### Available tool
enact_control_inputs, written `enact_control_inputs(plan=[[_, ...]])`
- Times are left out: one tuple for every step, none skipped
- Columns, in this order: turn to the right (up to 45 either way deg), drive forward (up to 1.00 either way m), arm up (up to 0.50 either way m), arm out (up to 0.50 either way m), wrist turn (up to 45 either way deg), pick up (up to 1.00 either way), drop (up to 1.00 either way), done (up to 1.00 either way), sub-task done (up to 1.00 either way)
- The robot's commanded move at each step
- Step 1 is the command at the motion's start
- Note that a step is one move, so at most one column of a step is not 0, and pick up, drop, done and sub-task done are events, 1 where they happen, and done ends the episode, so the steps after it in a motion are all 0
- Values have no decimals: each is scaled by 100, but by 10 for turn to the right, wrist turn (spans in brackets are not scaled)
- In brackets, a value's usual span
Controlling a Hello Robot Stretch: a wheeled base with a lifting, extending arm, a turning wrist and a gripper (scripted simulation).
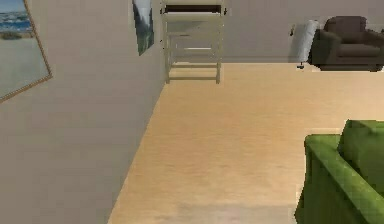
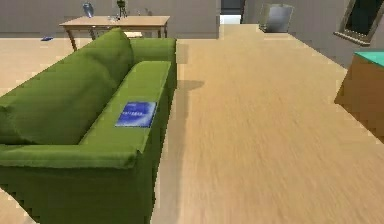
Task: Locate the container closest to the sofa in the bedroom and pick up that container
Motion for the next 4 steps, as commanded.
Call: enact_control_inputs(plan=[[0, 100, 0, 0, 0, 0, 0, 0, 0], [0, 50, 0, 0, 0, 0, 0, 0, 0], [450, 0, 0, 0, 0, 0, 0, 0, 0], [150, 0, 0, 0, 0, 0, 0, 0, 0]])
